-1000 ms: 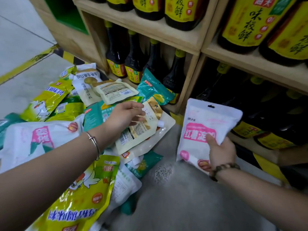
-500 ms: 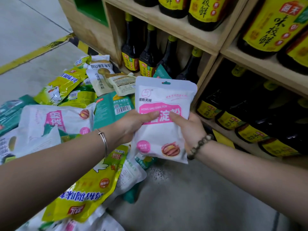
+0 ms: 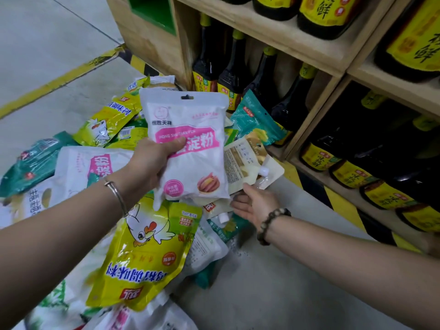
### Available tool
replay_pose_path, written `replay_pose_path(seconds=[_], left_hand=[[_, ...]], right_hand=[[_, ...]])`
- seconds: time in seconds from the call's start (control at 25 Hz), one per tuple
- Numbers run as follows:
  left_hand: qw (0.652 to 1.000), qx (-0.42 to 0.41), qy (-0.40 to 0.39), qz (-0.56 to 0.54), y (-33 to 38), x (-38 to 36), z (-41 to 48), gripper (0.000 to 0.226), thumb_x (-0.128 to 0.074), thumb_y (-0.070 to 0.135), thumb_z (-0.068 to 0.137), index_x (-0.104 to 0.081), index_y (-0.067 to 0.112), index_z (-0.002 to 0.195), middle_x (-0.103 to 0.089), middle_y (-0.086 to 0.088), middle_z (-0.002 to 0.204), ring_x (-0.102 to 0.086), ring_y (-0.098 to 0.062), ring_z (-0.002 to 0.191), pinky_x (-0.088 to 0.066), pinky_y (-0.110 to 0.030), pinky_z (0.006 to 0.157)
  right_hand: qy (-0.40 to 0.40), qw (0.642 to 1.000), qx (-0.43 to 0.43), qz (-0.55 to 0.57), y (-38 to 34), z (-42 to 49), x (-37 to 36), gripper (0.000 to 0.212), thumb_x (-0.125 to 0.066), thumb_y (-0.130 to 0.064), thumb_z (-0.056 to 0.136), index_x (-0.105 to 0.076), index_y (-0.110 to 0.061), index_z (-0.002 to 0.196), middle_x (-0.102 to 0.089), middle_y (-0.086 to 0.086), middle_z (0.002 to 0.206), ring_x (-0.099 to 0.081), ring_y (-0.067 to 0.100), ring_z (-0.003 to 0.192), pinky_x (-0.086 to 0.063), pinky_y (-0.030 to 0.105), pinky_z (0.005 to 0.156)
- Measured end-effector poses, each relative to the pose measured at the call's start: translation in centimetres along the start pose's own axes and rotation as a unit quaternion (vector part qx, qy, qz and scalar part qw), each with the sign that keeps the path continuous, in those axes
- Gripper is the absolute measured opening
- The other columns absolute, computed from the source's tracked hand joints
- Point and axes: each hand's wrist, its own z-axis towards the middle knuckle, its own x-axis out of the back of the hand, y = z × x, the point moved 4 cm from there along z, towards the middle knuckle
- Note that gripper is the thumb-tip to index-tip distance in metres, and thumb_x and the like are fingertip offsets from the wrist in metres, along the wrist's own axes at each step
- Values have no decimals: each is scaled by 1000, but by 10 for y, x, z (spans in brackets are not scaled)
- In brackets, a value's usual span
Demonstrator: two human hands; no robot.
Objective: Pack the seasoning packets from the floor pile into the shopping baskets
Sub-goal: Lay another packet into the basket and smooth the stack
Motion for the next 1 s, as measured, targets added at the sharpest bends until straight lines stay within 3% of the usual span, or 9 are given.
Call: replay_pose_path(seconds=[0.12,0.2,0.32,0.44,0.56,0.72,0.88,1.0], left_hand=[[999,30,20,10,-8,21,-3,12,-73,8,78,-65,11,86,-72,-2,65,-69,-19,53,-52,-28,42],[998,45,26,18,-15,30,-6,14,-74,8,77,-65,9,88,-72,-3,64,-68,-20,52,-52,-28,41],[998,50,37,23,-19,35,-6,14,-74,8,77,-64,10,87,-71,-2,61,-67,-19,49,-50,-27,39],[998,52,39,20,-20,36,-4,17,-75,10,77,-64,11,88,-71,-1,61,-68,-19,49,-50,-27,39],[997,59,42,5,-21,38,-3,19,-76,12,76,-64,11,90,-72,-3,65,-69,-22,53,-51,-30,41],[997,61,42,-3,-24,40,-2,21,-77,12,75,-65,10,93,-74,-6,70,-70,-24,57,-53,-31,44],[997,62,35,21,-28,43,-2,25,-78,15,74,-65,12,94,-74,-7,75,-71,-27,61,-55,-33,47],[998,58,31,19,-27,40,-3,25,-78,15,74,-65,13,94,-74,-6,73,-71,-26,60,-53,-32,45]], right_hand=[[56,996,3,66,-12,3,-14,39,-65,-18,86,-49,-6,120,-58,20,106,-58,22,69,-52,31,60],[88,994,13,65,-15,4,-18,52,-70,-15,82,-45,-6,127,-55,16,115,-57,21,69,-54,31,62],[81,996,18,29,-11,4,-24,52,-68,-14,82,-47,-9,129,-57,14,114,-58,15,72,-56,29,60],[85,996,33,17,-14,8,-29,48,-69,-20,79,-53,-11,124,-61,11,107,-59,17,79,-53,35,83],[85,993,68,42,-11,12,-36,55,-71,-25,75,-52,-14,125,-61,9,115,-59,26,102,-46,42,96],[82,991,98,33,-3,18,-54,48,-70,-23,75,-50,-18,119,-61,0,108,-59,25,101,-47,45,94],[145,983,101,-47,-10,27,-55,55,-69,-30,78,-46,-15,125,-59,1,113,-52,18,89,-39,27,81],[156,976,144,-45,-32,36,-53,63,-68,-25,81,-38,-21,136,-61,0,115,-50,15,86,-36,23,77]])
